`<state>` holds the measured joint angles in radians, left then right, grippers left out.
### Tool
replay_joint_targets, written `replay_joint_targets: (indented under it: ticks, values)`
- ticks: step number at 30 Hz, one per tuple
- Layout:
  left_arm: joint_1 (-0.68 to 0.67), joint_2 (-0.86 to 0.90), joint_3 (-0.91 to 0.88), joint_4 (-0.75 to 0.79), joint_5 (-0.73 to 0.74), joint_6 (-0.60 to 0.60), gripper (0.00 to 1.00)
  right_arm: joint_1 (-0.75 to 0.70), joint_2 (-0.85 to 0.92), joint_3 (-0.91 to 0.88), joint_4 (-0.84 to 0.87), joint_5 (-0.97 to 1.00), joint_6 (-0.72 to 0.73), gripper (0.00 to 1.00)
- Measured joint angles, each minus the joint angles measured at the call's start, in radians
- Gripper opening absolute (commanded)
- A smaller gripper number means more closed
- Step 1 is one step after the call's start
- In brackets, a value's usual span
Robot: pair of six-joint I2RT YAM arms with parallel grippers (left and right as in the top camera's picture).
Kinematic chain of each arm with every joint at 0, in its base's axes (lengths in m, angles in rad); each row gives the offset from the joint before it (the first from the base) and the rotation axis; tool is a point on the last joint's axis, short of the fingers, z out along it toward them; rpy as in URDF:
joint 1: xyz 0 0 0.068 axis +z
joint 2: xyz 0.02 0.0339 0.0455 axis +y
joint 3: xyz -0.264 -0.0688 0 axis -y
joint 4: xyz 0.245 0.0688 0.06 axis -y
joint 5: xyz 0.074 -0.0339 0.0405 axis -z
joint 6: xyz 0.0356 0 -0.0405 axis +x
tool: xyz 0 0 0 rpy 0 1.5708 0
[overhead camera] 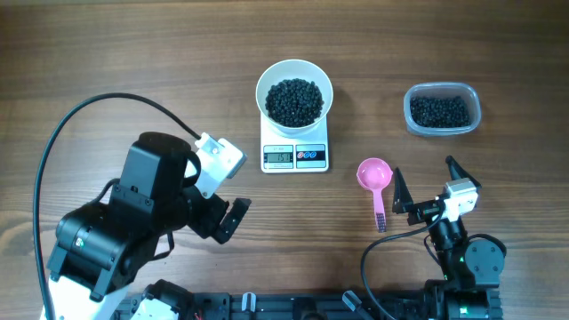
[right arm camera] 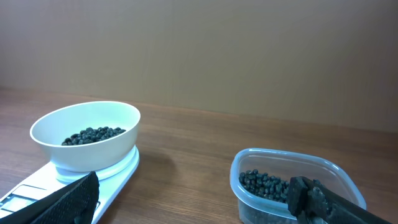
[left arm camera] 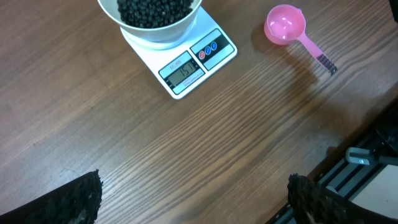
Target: Scoop item into bowl and weigh 150g on scale
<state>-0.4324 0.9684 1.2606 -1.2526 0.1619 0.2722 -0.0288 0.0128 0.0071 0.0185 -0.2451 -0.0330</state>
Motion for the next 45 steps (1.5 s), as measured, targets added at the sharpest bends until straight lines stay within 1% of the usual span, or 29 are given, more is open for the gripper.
replay_joint_targets:
  ticks: [9,12,15,20,24,28,29,31,35,38,45]
  values:
    - [0.000,-0.005,0.000,0.034,0.000,0.000,1.00,0.000,0.000,0.000,0.000,0.000,0.000,1.00]
    - [0.008,-0.027,-0.003,0.083,0.000,0.000,1.00,0.000,0.000,0.000,0.000,0.000,0.000,1.00]
    - [0.046,-0.075,-0.050,0.164,0.001,0.000,1.00,0.000,0.000,0.000,0.000,0.000,0.000,1.00]
    - [0.148,-0.192,-0.196,0.345,0.013,0.000,1.00,0.000,0.000,0.000,0.000,0.000,0.000,1.00]
    - [0.241,-0.311,-0.351,0.499,0.047,-0.004,1.00,0.000,0.000,0.000,-0.001,0.000,0.000,1.00]
    - [0.334,-0.457,-0.540,0.679,0.074,-0.069,1.00,0.000,0.000,0.000,0.000,0.000,0.000,1.00]
    - [0.348,-0.479,-0.567,0.693,0.076,-0.083,1.00,0.000,0.000,0.000,-0.001,0.000,0.000,1.00]
    - [0.389,-0.550,-0.660,0.776,0.093,-0.119,1.00,0.000,0.000,0.000,-0.002,0.000,0.000,1.00]
    - [0.455,-0.685,-0.819,0.864,0.134,-0.150,1.00,0.000,0.000,0.000,-0.002,0.000,0.000,1.00]
    - [0.490,-0.777,-0.917,0.900,0.156,-0.159,1.00,0.000,0.000,0.000,-0.003,0.000,0.000,1.00]
    - [0.514,-0.929,-1.043,0.933,0.171,-0.166,1.00,0.000,0.000,0.000,-0.003,0.000,0.000,1.00]
